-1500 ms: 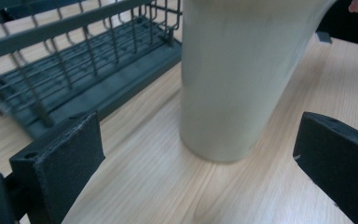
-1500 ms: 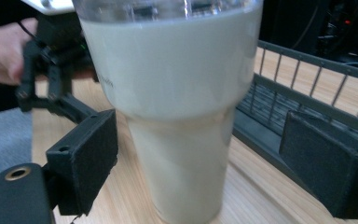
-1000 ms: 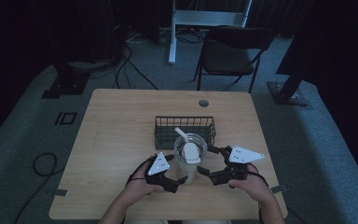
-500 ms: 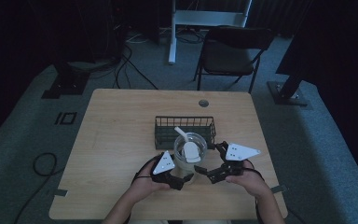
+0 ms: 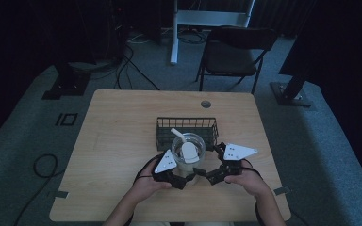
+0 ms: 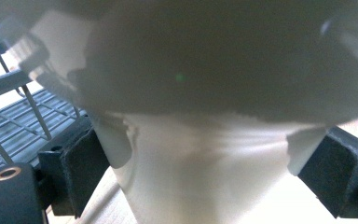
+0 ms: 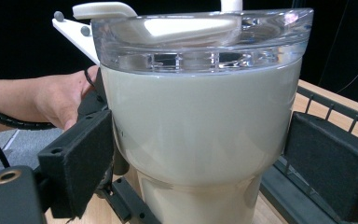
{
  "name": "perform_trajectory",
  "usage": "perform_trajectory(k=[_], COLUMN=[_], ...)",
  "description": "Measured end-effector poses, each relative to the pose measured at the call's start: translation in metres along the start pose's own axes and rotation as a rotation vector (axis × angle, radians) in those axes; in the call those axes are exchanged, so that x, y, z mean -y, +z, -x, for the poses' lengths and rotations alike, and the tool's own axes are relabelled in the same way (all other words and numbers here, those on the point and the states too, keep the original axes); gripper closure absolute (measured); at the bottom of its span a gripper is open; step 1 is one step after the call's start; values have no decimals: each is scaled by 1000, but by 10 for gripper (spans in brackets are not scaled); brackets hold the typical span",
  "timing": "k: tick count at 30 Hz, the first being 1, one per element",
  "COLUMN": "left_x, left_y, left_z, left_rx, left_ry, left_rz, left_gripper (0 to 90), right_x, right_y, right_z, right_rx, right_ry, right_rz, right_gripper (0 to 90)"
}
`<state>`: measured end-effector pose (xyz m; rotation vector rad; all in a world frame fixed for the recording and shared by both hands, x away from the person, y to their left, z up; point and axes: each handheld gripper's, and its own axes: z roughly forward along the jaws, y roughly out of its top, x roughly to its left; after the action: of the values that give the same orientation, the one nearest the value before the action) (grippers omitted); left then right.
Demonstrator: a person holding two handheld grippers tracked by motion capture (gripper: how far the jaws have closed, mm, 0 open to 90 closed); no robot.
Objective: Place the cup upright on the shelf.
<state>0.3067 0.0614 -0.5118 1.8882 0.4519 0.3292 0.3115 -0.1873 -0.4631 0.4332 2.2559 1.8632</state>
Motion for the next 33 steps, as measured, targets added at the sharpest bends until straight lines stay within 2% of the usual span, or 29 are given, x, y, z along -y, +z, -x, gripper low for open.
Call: perform_trajectory(k=[7,10,17,21,26,33], left_x=[-6,-11,-21,-30,-49,-75], left_y=[-1,-3,-10,-12,-16,-21], left_z=[-2,-5,-11,-17,-25,-44], left_rx=[19,6,17,21,8,-2], left_ry=[6,20,9,9,34,55], left_rz=[-4,-11,10,21,30,53], left_gripper=[100,99,98,98,98,98], right_x=[-1,-2,-12,-21,-38,-66], right_y=[-1,0,4,6,7,11], right_z=[2,3,4,6,13,24], right_rx=[-9,-12,-15,-13,-11,-7], right_ry=[0,9,1,-11,-25,-49], right_rz=[18,19,34,46,67,77], right_gripper=[85,85,86,86,86,87])
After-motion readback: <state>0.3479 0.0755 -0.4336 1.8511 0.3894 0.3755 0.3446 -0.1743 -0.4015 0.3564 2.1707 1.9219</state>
